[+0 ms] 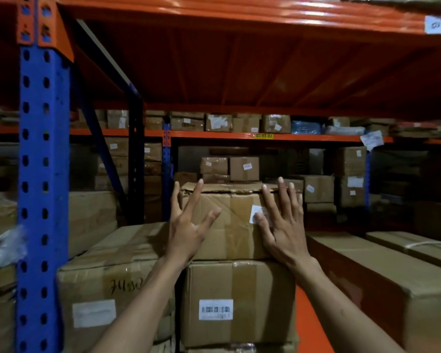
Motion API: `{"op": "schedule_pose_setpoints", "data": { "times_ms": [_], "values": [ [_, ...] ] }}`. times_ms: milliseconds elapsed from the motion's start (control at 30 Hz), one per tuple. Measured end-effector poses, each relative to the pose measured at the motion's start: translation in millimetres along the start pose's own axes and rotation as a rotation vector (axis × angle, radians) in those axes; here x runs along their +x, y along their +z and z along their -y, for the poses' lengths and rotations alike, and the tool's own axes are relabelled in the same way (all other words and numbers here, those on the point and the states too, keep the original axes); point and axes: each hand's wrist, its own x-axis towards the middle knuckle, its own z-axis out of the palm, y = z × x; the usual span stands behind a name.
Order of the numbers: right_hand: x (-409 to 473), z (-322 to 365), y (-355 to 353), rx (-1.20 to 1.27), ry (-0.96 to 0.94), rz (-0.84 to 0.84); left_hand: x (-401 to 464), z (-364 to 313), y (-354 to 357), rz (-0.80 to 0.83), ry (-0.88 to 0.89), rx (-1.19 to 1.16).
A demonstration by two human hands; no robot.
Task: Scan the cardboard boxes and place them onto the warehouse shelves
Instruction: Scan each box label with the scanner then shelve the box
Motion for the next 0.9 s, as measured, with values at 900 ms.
{"op": "schedule_pose_setpoints", "data": {
  "times_ms": [900],
  "values": [
    [-48.3, 14.5, -3.1, -0.113, 0.138, 0.188, -78.2, 22.7, 22.5, 0.072, 0.045, 0.348]
  ]
}}
